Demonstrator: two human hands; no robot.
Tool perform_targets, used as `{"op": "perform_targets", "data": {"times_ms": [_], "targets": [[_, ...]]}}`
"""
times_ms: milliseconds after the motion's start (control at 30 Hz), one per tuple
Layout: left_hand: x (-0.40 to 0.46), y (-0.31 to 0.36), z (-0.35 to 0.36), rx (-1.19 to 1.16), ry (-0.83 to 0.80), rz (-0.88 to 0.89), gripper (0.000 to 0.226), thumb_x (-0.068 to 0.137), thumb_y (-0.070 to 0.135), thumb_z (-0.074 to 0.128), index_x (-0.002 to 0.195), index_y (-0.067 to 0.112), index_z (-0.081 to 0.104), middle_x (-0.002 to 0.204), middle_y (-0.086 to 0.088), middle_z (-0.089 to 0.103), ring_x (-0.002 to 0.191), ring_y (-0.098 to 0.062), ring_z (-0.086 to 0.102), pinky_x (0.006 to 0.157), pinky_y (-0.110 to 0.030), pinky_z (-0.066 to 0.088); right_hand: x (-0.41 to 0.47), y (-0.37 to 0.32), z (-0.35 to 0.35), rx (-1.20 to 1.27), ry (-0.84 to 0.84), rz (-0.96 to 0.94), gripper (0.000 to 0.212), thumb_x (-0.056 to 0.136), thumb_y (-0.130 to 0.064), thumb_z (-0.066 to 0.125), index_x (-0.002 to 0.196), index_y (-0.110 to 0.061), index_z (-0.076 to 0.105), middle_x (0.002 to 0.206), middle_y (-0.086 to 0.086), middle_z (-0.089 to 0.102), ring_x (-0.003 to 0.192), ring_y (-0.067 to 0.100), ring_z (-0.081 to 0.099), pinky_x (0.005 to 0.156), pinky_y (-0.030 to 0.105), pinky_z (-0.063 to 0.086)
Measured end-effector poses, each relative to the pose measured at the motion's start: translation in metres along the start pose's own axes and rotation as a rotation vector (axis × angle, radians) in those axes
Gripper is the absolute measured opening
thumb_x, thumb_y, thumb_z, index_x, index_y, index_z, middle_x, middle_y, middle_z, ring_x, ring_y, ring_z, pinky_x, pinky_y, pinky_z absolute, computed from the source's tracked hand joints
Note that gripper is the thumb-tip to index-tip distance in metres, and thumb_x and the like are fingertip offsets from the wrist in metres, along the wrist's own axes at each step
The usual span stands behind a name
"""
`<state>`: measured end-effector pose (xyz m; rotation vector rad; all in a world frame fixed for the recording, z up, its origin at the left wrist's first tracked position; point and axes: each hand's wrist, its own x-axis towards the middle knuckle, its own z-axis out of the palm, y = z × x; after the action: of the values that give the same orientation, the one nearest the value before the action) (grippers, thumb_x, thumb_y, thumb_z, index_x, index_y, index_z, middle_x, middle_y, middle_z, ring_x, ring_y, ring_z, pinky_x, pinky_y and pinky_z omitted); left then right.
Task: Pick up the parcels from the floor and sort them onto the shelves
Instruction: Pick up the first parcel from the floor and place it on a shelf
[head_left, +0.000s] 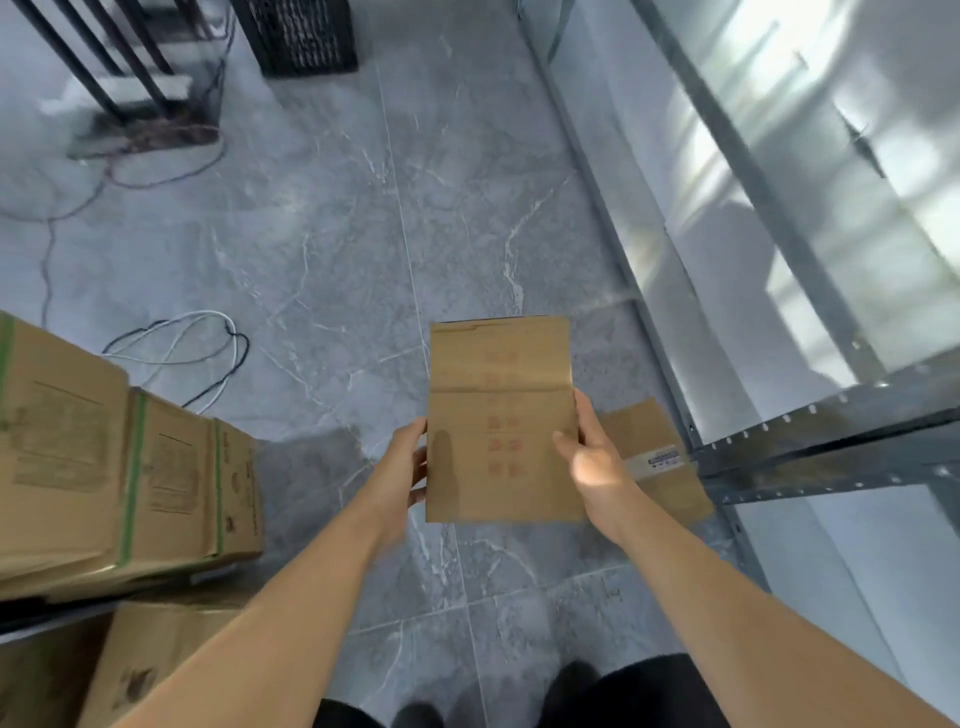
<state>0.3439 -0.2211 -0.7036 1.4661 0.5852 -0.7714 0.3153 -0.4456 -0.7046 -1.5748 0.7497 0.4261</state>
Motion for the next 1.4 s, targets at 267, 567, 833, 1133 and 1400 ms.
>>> {"op": "perform_targets", "data": {"times_ms": [267, 567, 833, 1133, 1400], "targets": [[-0.226, 0.155, -0.007, -0.085, 0.006, 0.115, 0.034, 0.112, 0.041, 0.036, 0.136, 0.029, 0.057, 0.126, -0.002, 0.067, 0.101, -0.014, 0.063, 0.075, -0.031, 0.048, -0.211, -0.199, -0.037, -0.283, 0.027, -0.173, 0.067, 0.11, -0.024, 0.045, 0.166, -0.039, 0.011, 0.161, 0.018, 0.046, 0.143, 0.041, 0.046, 0.113, 0.048, 0.038], [-0.382, 0.279, -0.004, 0.009, -0.062, 0.361, 0.028, 0.109, 0.024, 0.048, 0.124, 0.045, 0.061, 0.131, -0.013, 0.067, 0.119, -0.024, 0.061, 0.086, -0.041, 0.04, -0.356, -0.33, -0.07, -0.108, 0.106, -0.373, 0.07, 0.106, -0.022, 0.05, 0.164, -0.044, 0.018, 0.155, 0.023, 0.049, 0.141, 0.046, 0.046, 0.116, 0.057, 0.038], [-0.468, 0.337, -0.01, 0.127, -0.177, 0.426, 0.127, 0.054, 0.069, 0.083, 0.164, 0.043, 0.024, 0.156, 0.013, 0.05, 0.138, -0.024, 0.056, 0.08, -0.034, 0.057, -0.416, -0.368, -0.11, 0.128, -0.024, -0.563, 0.076, 0.102, -0.016, 0.061, 0.163, -0.044, 0.024, 0.157, 0.0, 0.055, 0.146, 0.017, 0.049, 0.125, 0.048, 0.034], [-0.503, 0.342, -0.004, -0.062, -0.179, 0.501, 0.067, 0.08, 0.038, 0.089, 0.138, 0.045, 0.055, 0.125, 0.003, 0.079, 0.113, -0.024, 0.077, 0.097, -0.054, 0.061, -0.452, -0.398, -0.099, -0.163, -0.176, -0.558, 0.088, 0.076, -0.083, 0.056, 0.154, -0.059, 0.02, 0.163, -0.018, 0.027, 0.153, 0.011, 0.028, 0.127, 0.045, 0.023], [-0.509, 0.33, 0.004, 0.17, -0.177, 0.547, 0.039, 0.109, 0.047, 0.046, 0.143, 0.066, 0.048, 0.149, 0.025, 0.059, 0.137, -0.011, 0.057, 0.112, -0.052, 0.05, -0.457, -0.387, -0.109, 0.147, -0.318, -0.472, 0.056, 0.086, -0.027, 0.079, 0.136, -0.036, 0.056, 0.115, -0.007, 0.081, 0.105, 0.015, 0.078, 0.083, 0.033, 0.064]]}}
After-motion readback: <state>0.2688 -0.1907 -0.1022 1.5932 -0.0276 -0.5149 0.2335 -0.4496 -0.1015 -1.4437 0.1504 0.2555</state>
